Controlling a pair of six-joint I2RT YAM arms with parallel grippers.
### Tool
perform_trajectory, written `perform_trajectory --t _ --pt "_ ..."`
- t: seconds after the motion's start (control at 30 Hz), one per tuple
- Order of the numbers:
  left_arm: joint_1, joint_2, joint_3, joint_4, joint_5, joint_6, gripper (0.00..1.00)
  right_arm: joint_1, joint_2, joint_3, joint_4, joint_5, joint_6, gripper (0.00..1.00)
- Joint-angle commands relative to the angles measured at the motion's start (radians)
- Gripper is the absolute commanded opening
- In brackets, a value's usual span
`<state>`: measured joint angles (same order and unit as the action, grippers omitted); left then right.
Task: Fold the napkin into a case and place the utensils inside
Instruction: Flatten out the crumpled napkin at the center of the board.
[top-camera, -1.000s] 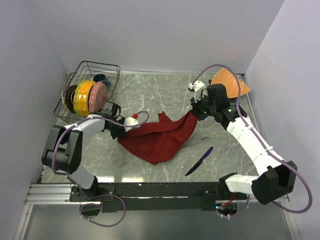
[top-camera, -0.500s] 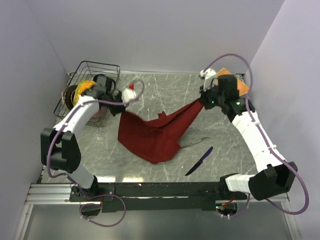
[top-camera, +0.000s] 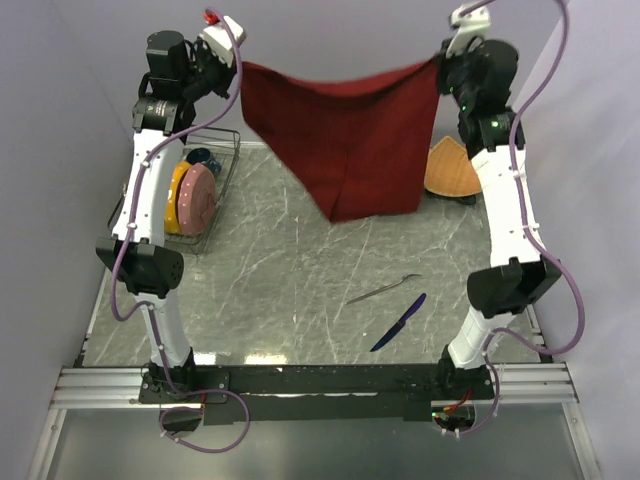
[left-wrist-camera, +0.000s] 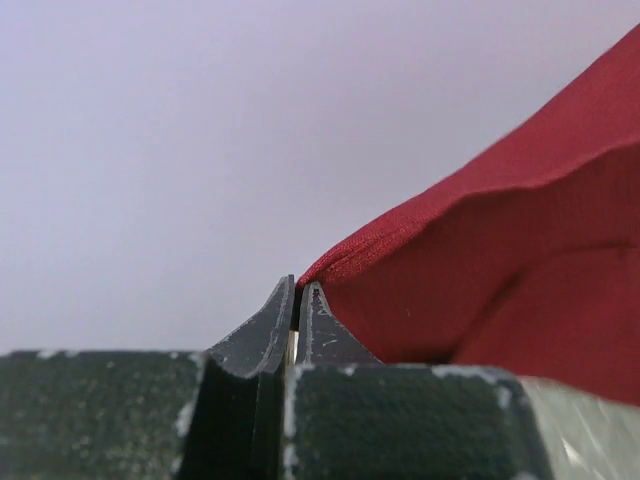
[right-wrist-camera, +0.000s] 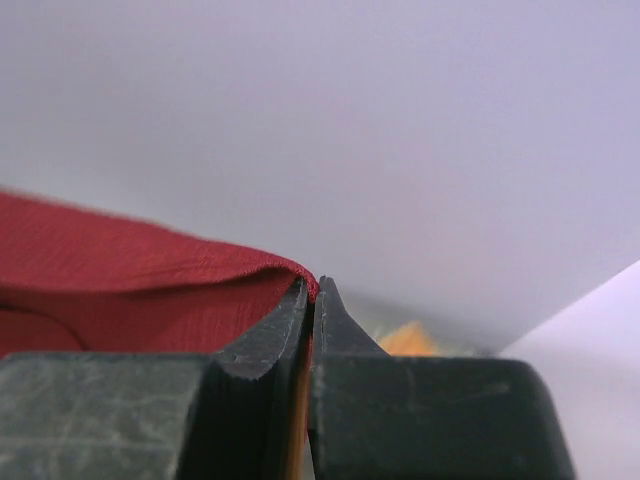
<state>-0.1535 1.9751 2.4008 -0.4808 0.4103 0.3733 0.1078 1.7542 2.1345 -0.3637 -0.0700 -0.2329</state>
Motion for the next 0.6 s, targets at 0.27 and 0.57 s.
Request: perform_trajectory --t 0.27,0.57 --pt "0.077 -0.329 -0.459 0.154 0.189 -0.028 0.01 -0.065 -0.255 -0.459 0.284 -0.108 -0.115 0.00" --pt "0.104 -0.559 -0.551 0.102 0.335 -0.151 0.01 -0.063 -0.455 -0.447 0.235 -0.108 -0.005 0.00"
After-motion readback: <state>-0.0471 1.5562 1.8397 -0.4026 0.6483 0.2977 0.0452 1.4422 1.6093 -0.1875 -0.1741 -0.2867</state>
